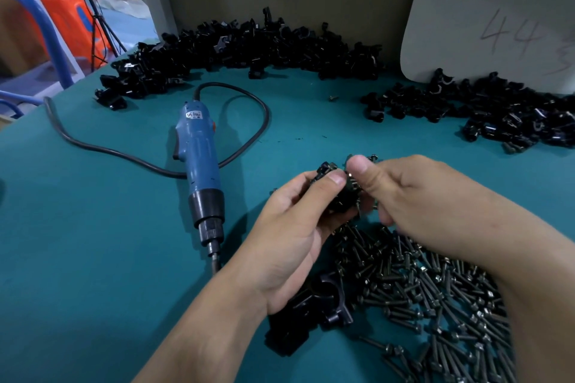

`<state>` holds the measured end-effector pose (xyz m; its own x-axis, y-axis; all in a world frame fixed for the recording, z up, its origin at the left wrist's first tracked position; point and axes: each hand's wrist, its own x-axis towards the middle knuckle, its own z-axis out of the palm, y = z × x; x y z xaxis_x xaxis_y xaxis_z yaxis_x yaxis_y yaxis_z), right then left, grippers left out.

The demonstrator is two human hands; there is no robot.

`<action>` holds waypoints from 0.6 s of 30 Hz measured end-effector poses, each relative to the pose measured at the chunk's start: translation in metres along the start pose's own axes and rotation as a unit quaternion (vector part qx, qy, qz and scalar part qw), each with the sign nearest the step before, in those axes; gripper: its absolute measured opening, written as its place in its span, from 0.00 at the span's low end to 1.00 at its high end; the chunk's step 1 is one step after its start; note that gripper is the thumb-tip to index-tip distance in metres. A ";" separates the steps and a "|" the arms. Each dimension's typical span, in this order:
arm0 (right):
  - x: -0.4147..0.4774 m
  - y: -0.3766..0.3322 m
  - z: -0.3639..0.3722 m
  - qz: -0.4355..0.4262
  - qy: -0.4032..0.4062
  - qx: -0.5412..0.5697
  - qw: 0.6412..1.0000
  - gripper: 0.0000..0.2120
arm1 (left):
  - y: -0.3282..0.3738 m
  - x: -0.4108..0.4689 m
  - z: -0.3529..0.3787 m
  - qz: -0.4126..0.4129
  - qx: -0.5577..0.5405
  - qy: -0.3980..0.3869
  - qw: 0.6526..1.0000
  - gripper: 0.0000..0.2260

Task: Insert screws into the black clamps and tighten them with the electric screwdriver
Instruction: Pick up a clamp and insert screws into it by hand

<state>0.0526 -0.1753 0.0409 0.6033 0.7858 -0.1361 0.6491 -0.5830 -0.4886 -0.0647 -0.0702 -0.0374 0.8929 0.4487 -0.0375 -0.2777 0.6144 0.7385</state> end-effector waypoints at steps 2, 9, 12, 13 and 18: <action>-0.005 0.004 -0.004 -0.018 -0.002 0.013 1.000 0.21 | 0.000 0.001 0.000 -0.001 -0.004 0.009 1.000 0.18; 0.002 -0.004 0.006 -0.004 -0.001 0.012 1.000 0.33 | -0.002 -0.001 -0.001 -0.003 0.000 0.012 1.000 0.19; -0.002 0.001 0.000 0.016 -0.012 0.039 0.999 0.38 | -0.001 0.000 0.000 0.001 -0.012 0.018 1.000 0.19; -0.003 0.003 -0.002 0.002 -0.011 0.045 0.999 0.32 | 0.000 0.000 0.000 0.001 -0.012 0.021 1.000 0.18; -0.001 0.000 0.003 -0.026 -0.004 0.016 1.000 0.19 | -0.001 -0.001 -0.001 -0.011 -0.006 0.010 1.000 0.16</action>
<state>0.0508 -0.1761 0.0386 0.5659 0.8163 -0.1158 0.6641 -0.5345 -0.5227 -0.0655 -0.0704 -0.0388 0.8920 0.4471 -0.0668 -0.2619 0.6315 0.7298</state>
